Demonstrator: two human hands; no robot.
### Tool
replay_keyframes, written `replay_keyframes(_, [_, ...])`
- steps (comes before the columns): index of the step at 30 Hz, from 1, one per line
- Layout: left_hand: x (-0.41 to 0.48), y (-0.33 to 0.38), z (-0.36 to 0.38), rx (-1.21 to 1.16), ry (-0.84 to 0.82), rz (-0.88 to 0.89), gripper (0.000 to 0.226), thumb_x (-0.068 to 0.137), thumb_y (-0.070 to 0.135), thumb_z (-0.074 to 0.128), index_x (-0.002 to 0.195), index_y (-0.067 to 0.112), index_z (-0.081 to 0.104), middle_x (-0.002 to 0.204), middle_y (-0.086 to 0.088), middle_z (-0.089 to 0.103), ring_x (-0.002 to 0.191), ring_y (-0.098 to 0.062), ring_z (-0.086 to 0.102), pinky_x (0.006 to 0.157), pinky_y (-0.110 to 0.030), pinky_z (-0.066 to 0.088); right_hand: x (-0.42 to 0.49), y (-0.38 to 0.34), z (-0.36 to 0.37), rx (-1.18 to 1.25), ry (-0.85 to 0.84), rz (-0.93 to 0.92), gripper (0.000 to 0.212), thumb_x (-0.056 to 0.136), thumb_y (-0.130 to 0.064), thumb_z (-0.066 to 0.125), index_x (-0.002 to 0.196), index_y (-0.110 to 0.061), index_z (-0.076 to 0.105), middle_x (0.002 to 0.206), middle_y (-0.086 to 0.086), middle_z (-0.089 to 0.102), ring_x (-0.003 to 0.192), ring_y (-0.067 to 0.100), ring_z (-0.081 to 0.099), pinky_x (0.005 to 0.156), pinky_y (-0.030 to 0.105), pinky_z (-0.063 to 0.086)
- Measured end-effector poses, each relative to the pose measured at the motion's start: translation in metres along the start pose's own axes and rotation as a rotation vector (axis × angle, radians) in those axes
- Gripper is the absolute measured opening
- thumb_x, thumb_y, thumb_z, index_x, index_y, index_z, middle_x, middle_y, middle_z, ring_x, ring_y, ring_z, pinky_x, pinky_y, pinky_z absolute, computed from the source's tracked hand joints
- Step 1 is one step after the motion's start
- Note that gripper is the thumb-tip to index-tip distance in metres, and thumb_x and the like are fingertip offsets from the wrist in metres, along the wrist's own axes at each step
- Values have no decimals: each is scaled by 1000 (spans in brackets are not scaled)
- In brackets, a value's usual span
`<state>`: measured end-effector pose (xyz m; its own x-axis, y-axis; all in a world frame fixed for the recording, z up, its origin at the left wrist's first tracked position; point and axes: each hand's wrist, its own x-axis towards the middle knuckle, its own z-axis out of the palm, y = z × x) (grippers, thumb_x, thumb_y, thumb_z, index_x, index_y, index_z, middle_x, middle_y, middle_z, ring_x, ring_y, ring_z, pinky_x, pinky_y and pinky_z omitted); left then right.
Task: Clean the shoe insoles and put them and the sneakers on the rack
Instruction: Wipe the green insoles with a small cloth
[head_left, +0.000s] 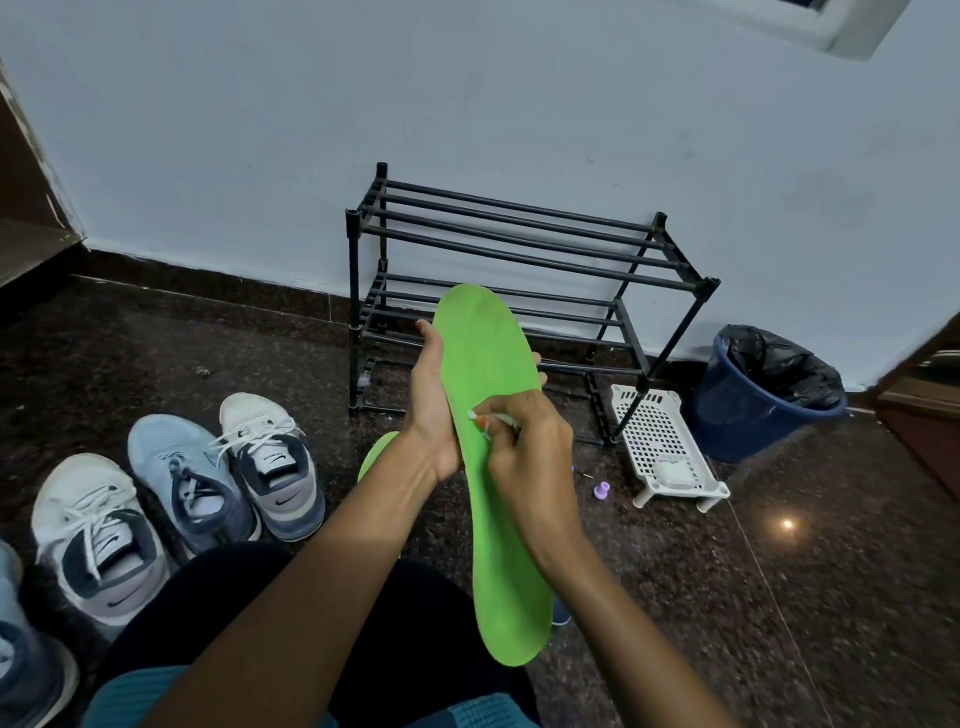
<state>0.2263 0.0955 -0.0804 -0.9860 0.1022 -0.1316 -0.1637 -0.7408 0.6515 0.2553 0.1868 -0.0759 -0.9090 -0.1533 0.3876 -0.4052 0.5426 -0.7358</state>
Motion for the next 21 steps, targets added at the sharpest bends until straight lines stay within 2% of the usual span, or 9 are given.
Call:
replay_keyframes(2, [1,-1,-1,-9,-3,-4,95,84,77,13,113,1,62,111,-22,66,102,-35,63,104,-57,37,-8,-3,1,23,-36,-14,14,81,6,60,83,-3,70,85,6,61,75,9,52,66,3,36])
replay_keyframes(5, [0,-2,1,4,0,3,93,85,75,14,112,1,63,111,-22,66,102,-35,63,103,-54,39,-9,-4,-2,11,-47,-15,14,81,6,60,83,-4,70,84,5,60,75,10,52,66,3,36])
replay_keyframes(7, [-1,-2,3,11,-11,-3,92,85,75,13,107,2,66,109,-22,66,100,-35,64,101,-51,42,-1,-2,-4,-5,-25,-7,14,81,7,60,82,-3,69,84,5,58,77,14,55,67,8,40])
replay_keyframes(10, [-1,-4,5,23,-18,-13,93,86,74,11,95,5,73,103,-20,69,93,-31,66,94,-42,47,13,1,-4,-19,36,22,15,81,8,59,83,-4,68,85,3,56,81,19,57,74,24,47])
replay_keyframes(11, [-1,-4,5,23,-17,-12,94,86,74,10,93,5,74,102,-20,69,92,-30,66,93,-41,47,15,1,-4,-14,47,33,14,82,7,59,83,-5,68,86,4,57,82,19,57,75,25,48])
replay_keyframes(14, [0,-4,3,3,-5,-6,93,86,74,11,101,2,68,102,-21,69,94,-33,65,98,-46,44,10,-1,-1,11,29,42,13,82,5,60,85,-4,69,89,7,60,79,12,56,69,5,40])
replay_keyframes(15, [0,-3,2,-6,0,-6,92,86,74,13,104,2,66,104,-21,68,95,-34,65,100,-50,42,5,-3,-1,27,7,44,13,82,5,60,85,-4,69,88,7,61,75,7,55,67,3,38])
replay_keyframes(18, [0,-2,1,-23,8,13,90,86,74,16,109,2,65,107,-22,67,98,-36,65,103,-58,37,-7,-6,1,76,-48,37,12,81,4,61,83,-4,69,86,5,63,73,3,54,67,4,40])
replay_keyframes(21, [-1,-1,3,-8,15,14,90,87,73,16,98,4,71,104,-21,69,95,-36,66,102,-55,40,-4,-5,0,81,-45,38,12,81,5,61,81,-5,68,86,7,63,74,9,56,66,7,42])
